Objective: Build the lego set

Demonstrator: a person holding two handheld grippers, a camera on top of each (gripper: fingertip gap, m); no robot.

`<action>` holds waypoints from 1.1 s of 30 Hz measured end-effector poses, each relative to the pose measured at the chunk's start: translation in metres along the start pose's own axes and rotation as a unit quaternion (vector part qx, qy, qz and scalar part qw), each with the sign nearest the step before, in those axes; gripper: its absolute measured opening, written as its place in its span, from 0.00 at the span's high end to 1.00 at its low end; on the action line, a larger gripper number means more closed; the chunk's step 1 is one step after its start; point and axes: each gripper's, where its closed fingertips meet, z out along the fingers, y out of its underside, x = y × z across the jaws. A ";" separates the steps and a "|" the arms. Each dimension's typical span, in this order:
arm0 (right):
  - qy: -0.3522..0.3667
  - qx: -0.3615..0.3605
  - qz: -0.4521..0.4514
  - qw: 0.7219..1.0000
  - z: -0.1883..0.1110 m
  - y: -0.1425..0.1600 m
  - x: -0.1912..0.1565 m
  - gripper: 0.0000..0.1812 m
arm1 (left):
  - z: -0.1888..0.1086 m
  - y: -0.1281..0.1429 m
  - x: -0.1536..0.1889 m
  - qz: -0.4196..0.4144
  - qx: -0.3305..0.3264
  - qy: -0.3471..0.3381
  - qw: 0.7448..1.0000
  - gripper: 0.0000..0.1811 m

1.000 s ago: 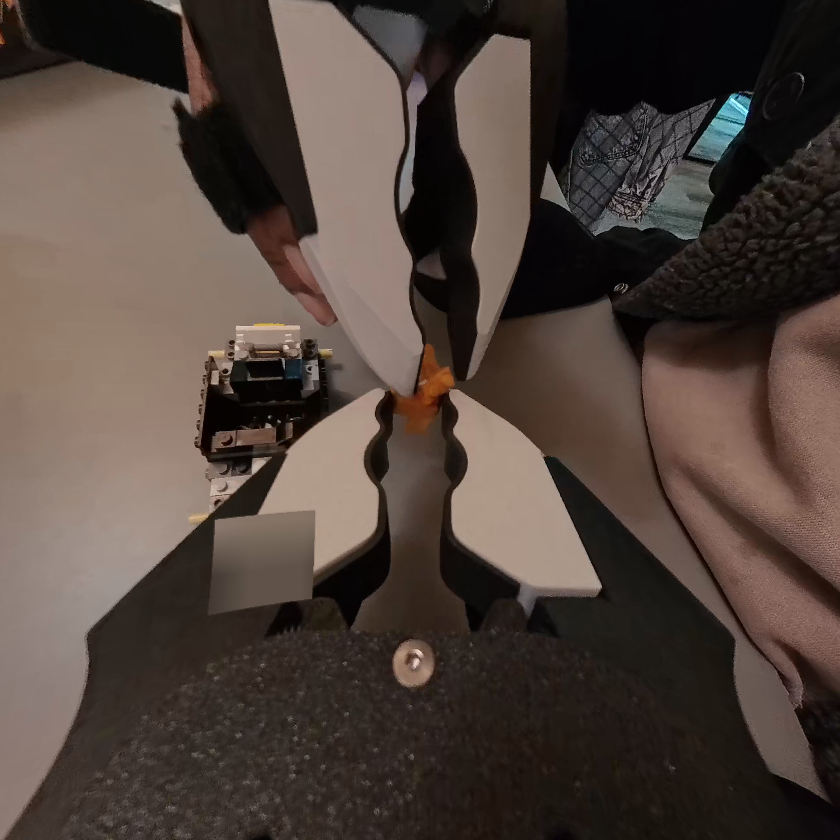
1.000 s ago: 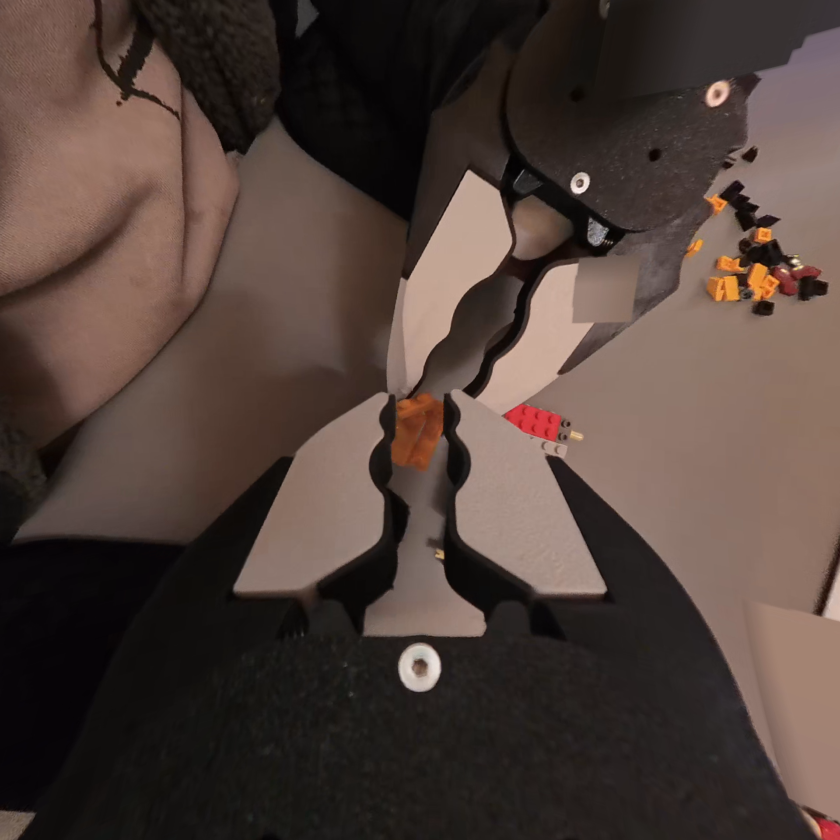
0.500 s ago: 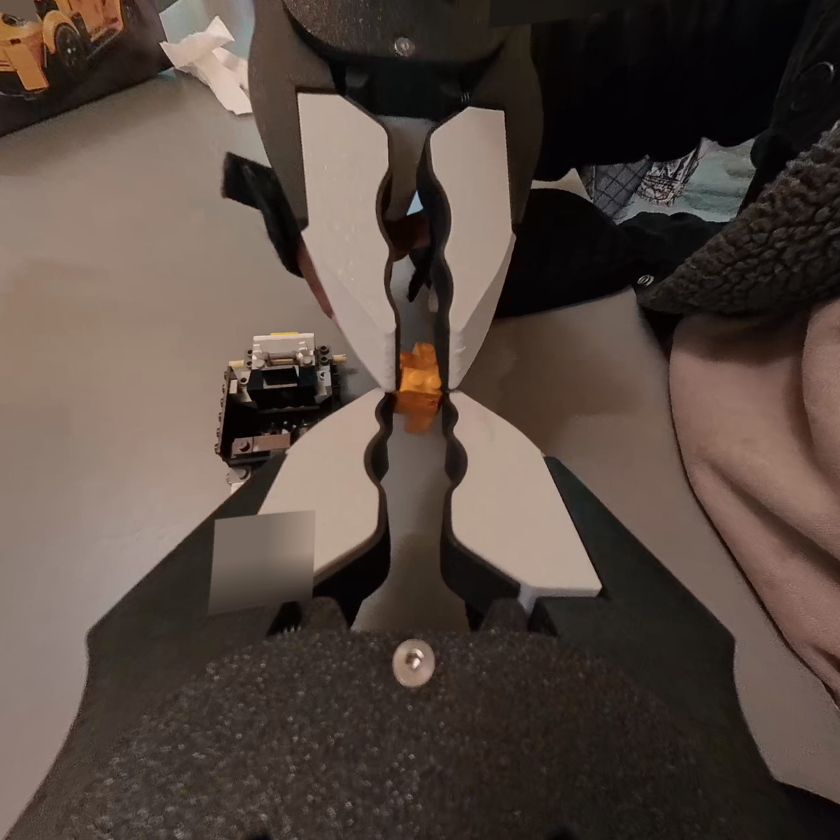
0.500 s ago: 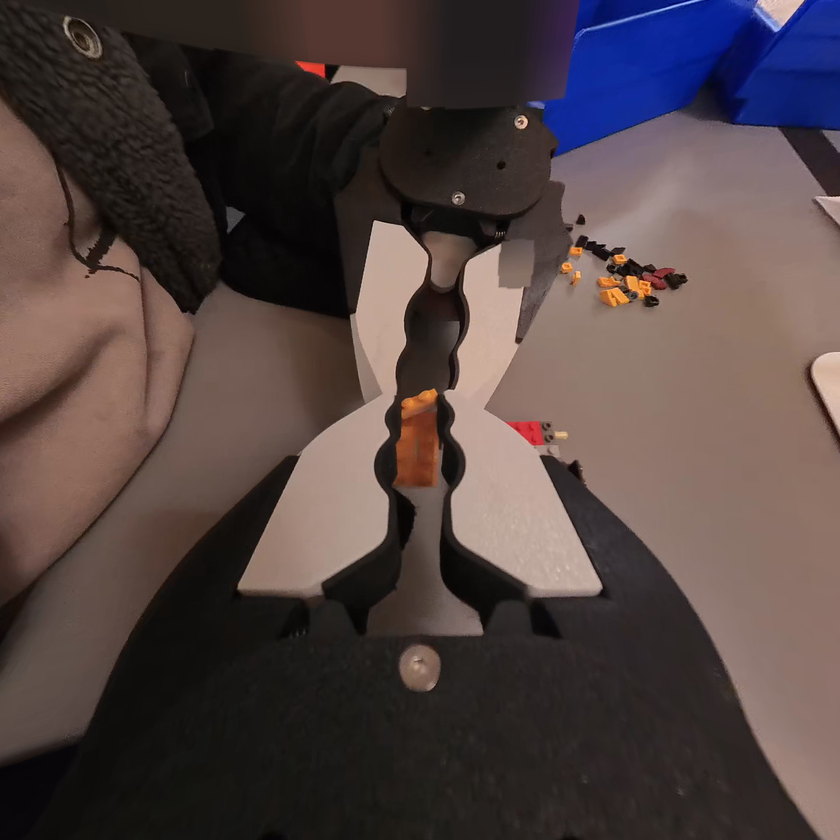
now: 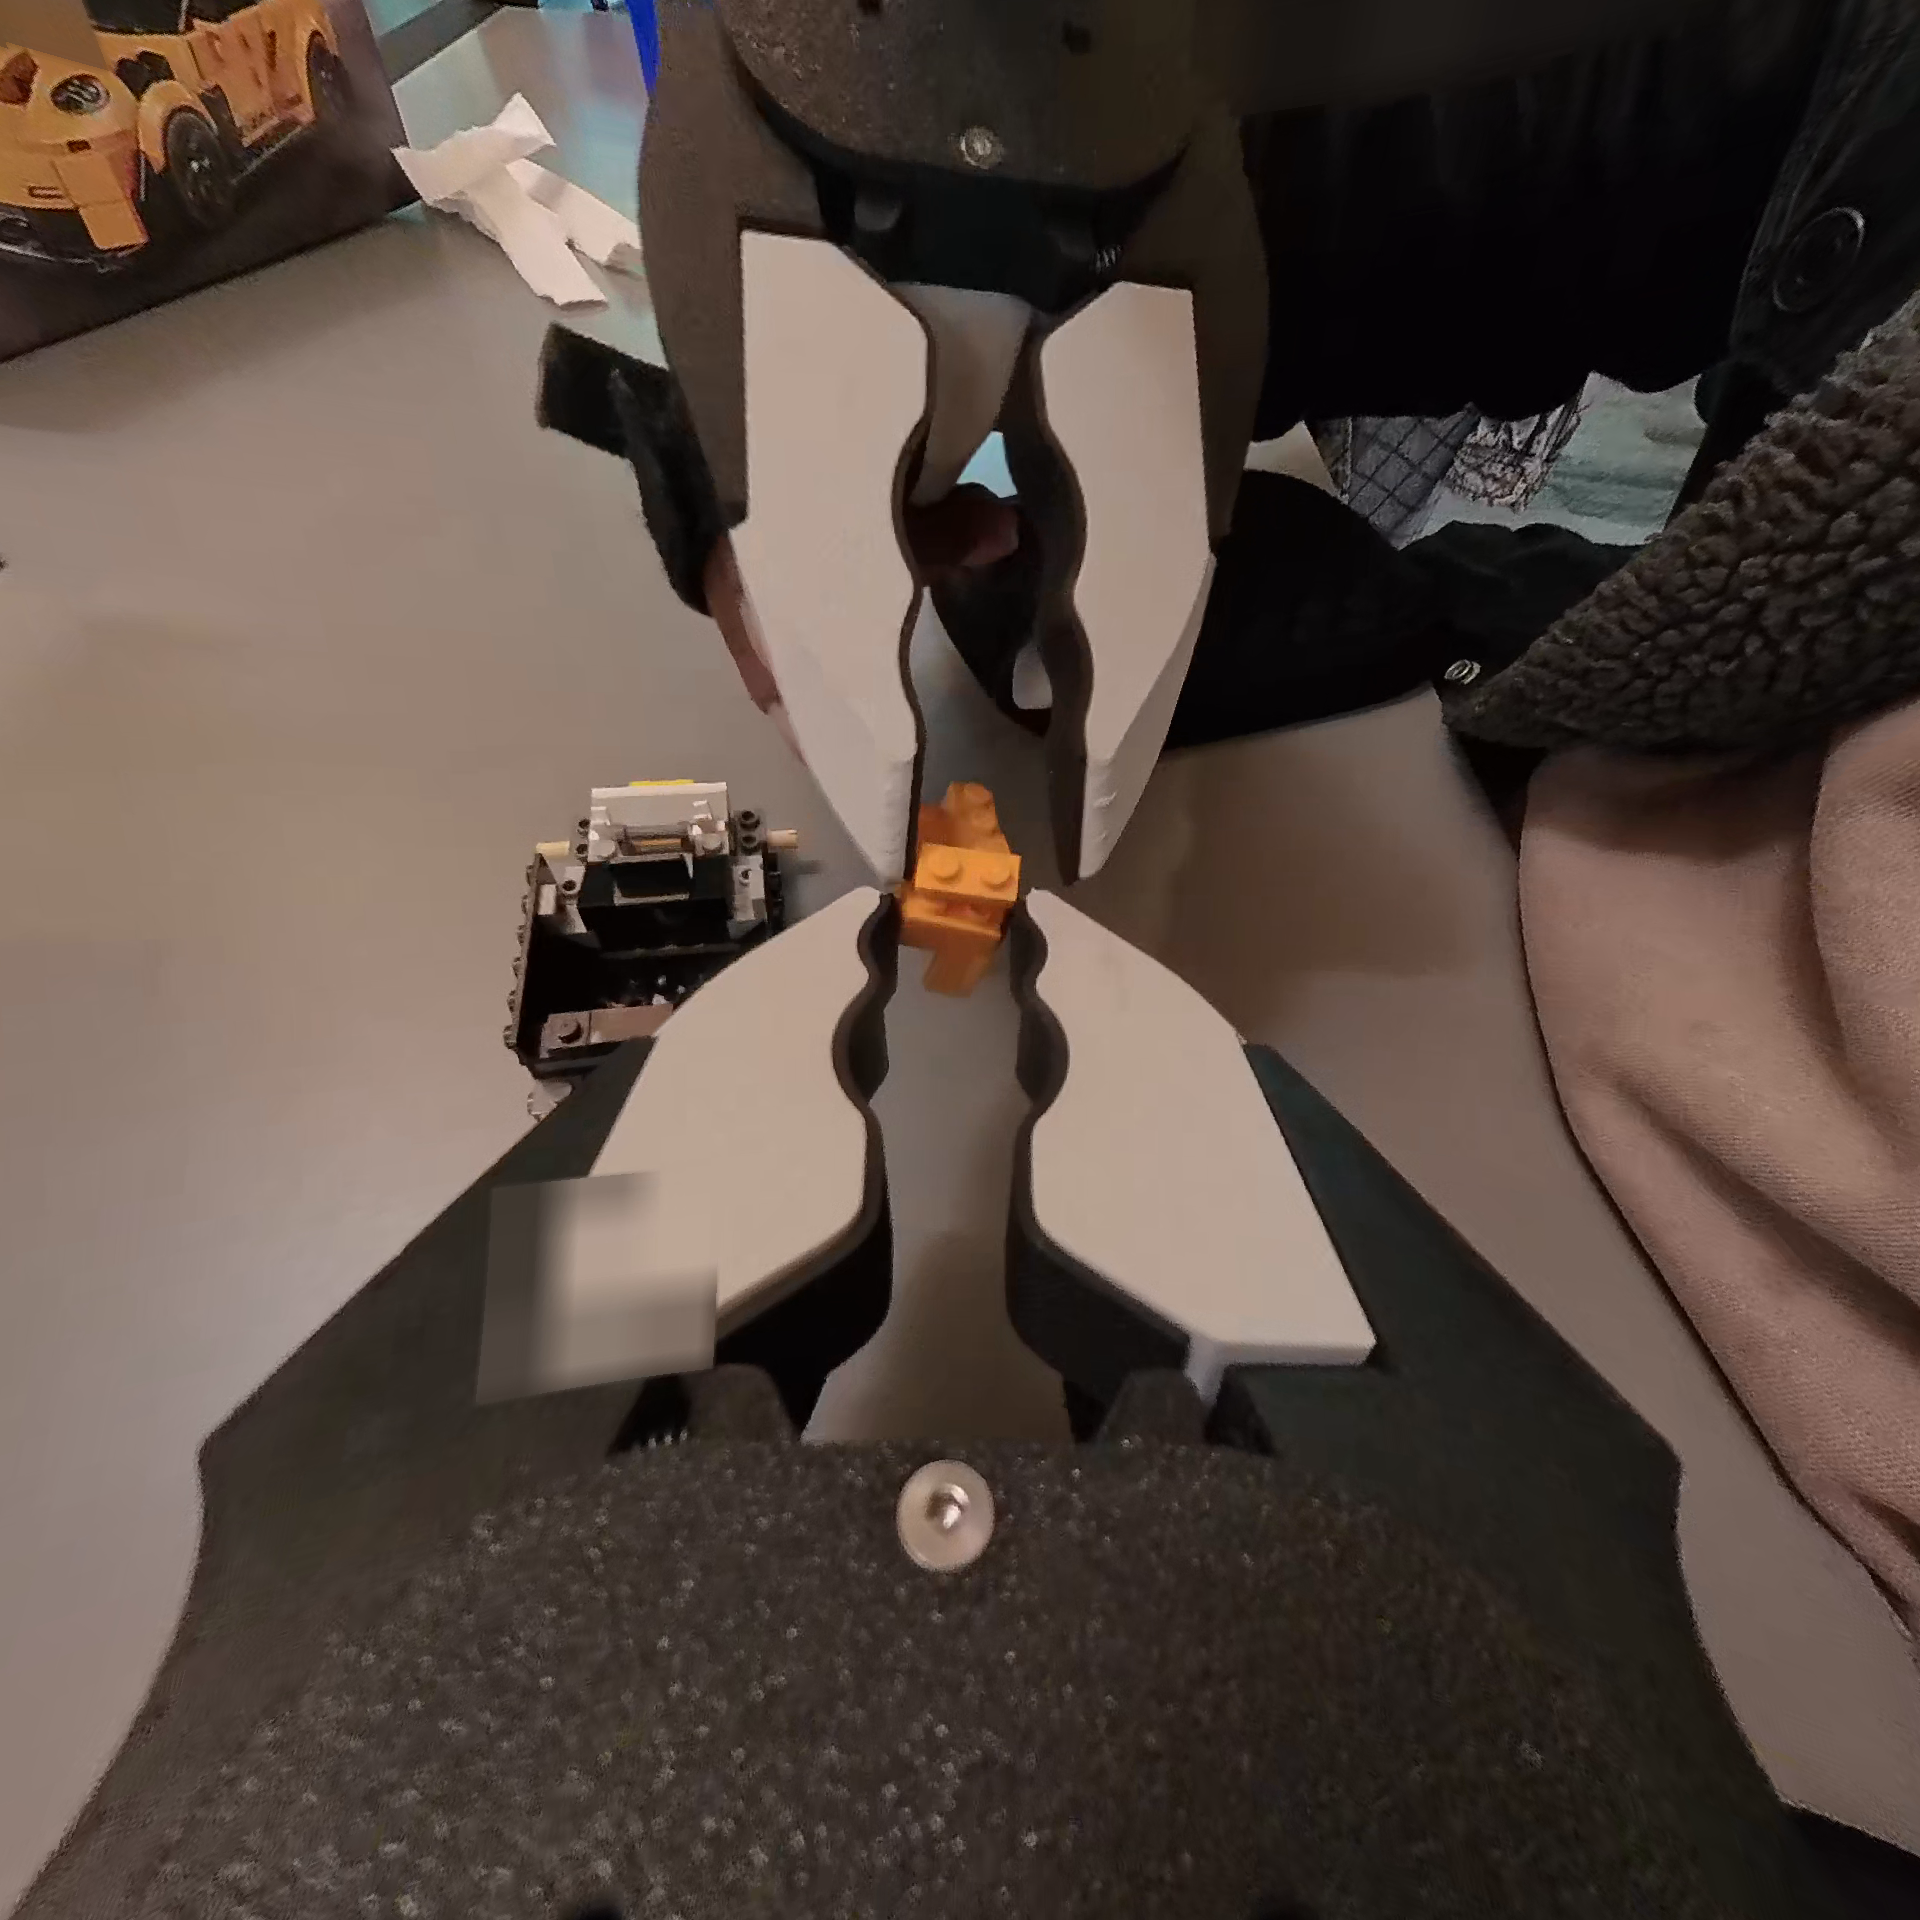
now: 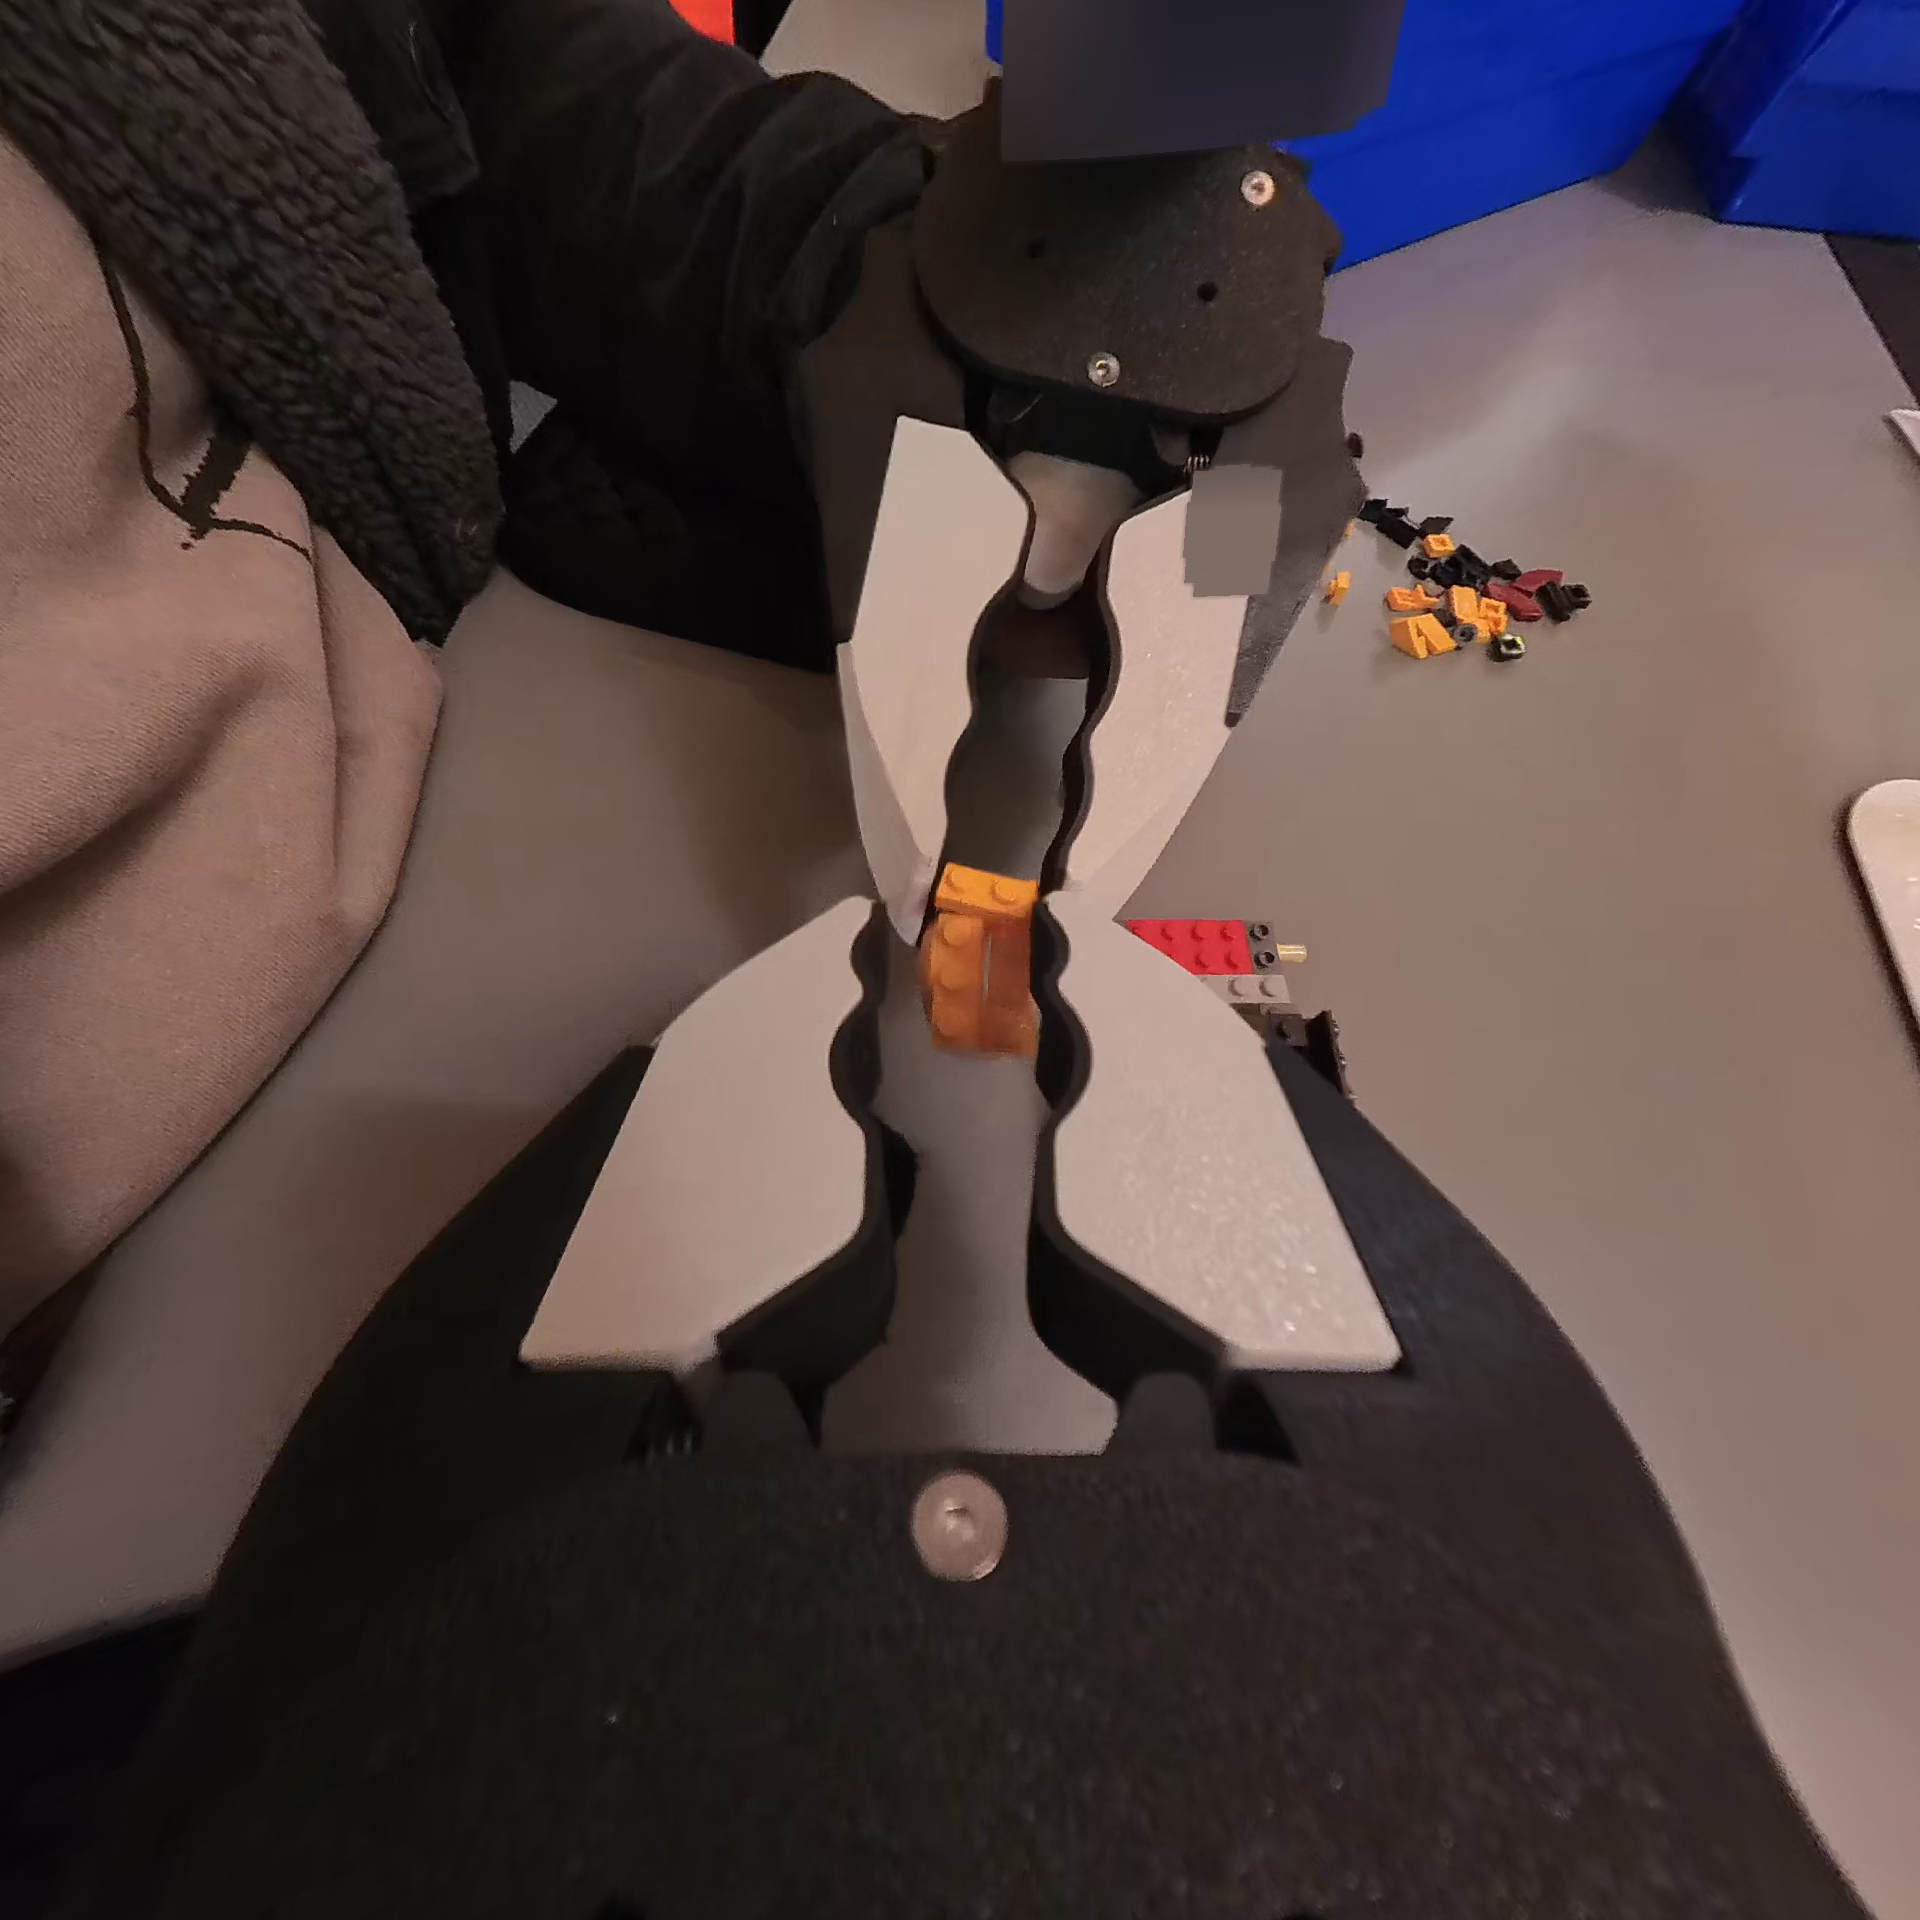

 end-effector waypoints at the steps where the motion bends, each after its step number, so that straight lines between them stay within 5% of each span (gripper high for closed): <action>1: 0.001 -0.005 -0.004 1.000 0.000 0.000 -0.001 0.85 | 0.000 -0.001 0.000 -0.003 0.003 0.001 1.000 0.89; 12: 0.033 -0.022 -0.050 0.998 -0.008 -0.009 0.002 0.85 | -0.001 -0.001 -0.001 -0.011 0.008 0.004 1.000 0.89; 18: 0.041 -0.030 -0.060 0.997 -0.003 -0.011 -0.001 0.94 | -0.001 -0.002 -0.001 -0.004 0.005 -0.001 1.000 0.89; 33: 0.029 -0.007 -0.060 0.998 -0.004 -0.011 -0.005 0.90 | -0.002 -0.005 0.001 -0.003 0.013 0.003 1.000 0.89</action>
